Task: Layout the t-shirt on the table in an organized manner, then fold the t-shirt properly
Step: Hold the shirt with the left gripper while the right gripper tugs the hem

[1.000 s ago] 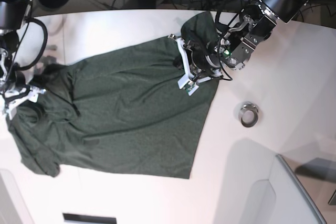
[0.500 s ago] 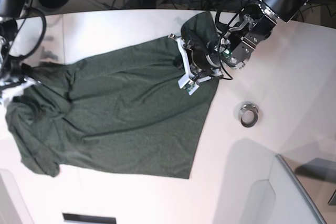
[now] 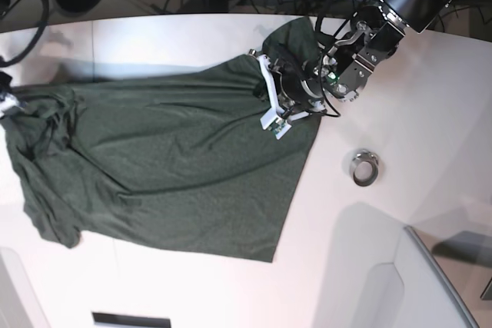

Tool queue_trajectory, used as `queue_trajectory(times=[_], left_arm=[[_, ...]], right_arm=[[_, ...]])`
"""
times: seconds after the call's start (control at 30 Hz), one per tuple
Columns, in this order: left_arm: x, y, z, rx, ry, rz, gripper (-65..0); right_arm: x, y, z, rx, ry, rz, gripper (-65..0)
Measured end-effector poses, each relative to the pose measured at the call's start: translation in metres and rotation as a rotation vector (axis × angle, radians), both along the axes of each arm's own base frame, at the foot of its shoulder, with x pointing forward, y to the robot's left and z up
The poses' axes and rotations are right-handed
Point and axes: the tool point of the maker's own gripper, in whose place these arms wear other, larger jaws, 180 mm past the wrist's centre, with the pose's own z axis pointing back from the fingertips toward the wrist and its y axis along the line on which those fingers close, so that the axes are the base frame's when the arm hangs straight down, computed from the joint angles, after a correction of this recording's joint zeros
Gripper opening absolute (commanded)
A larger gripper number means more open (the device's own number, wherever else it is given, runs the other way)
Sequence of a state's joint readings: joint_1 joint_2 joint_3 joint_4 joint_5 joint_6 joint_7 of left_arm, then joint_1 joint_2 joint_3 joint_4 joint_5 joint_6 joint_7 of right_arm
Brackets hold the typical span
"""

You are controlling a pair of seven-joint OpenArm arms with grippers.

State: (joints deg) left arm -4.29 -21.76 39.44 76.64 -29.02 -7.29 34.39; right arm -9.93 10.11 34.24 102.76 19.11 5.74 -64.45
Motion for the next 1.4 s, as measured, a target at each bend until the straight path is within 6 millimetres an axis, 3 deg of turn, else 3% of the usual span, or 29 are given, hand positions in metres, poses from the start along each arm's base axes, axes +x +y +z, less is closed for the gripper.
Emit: queue_trajectory(times=[0.13,0.2,0.33,0.4,0.47,0.53,0.63,0.73,0.83,0.87,0.93,1.0,1.07,1.17,1.4], left_arm=[[0.000,0.001,0.000,0.004,0.004,-0.001,-65.0],[0.000,0.000,0.000,0.001,0.004,0.001,-65.0],[0.000,0.000,0.000,-0.001,0.003,0.002,-65.0],[-0.001,0.000,0.000,-0.001,0.004,0.002,-65.0],[-0.001,0.000,-0.001,0.000,0.005,0.002,-65.0],[-0.001,0.001,-0.001,0.003,0.006,0.001,-65.0],[-0.001,0.001,-0.001,0.005,0.007,0.000,-65.0],[-0.001,0.001,-0.001,0.005,0.006,-0.001,-65.0],[0.000,0.001,0.000,0.006,0.006,0.000,-65.0],[0.000,0.001,0.000,0.007,0.005,0.000,-65.0],[0.000,0.001,0.000,0.006,0.005,0.000,-65.0],[0.001,0.001,0.000,0.006,0.003,-0.002,-65.0],[0.001,0.001,0.000,0.004,0.003,0.000,-65.0],[0.001,0.001,0.000,0.007,0.003,-0.001,-65.0],[0.000,0.001,-0.001,0.005,0.004,0.001,-65.0]], right_arm=[[0.066,0.045,0.021,0.008,-0.089,0.177,-63.9],[0.097,0.069,0.022,0.013,-0.103,0.260,-63.9],[0.136,0.143,-0.010,0.073,-0.019,0.488,-63.3],[0.141,0.161,-0.029,0.091,0.034,0.538,-60.8],[0.138,0.159,-0.045,0.111,0.094,0.525,-53.1],[0.130,0.146,-0.050,0.087,0.130,0.503,-41.1],[0.118,0.131,-0.034,0.053,0.072,0.488,-28.2],[0.100,0.095,-0.008,0.031,-0.039,0.368,-28.4],[0.056,0.053,-0.026,-0.003,0.039,0.232,-28.8],[0.041,0.049,-0.037,0.002,0.084,0.225,-28.8],[0.023,0.057,-0.054,0.037,0.130,0.228,-28.8],[0.027,0.068,-0.059,0.066,0.087,0.238,-28.8],[0.032,0.066,-0.063,0.067,0.073,0.232,-28.8],[0.022,0.056,-0.073,0.056,0.120,0.211,-28.8],[0.013,0.058,-0.093,0.087,0.147,0.193,-29.0]])
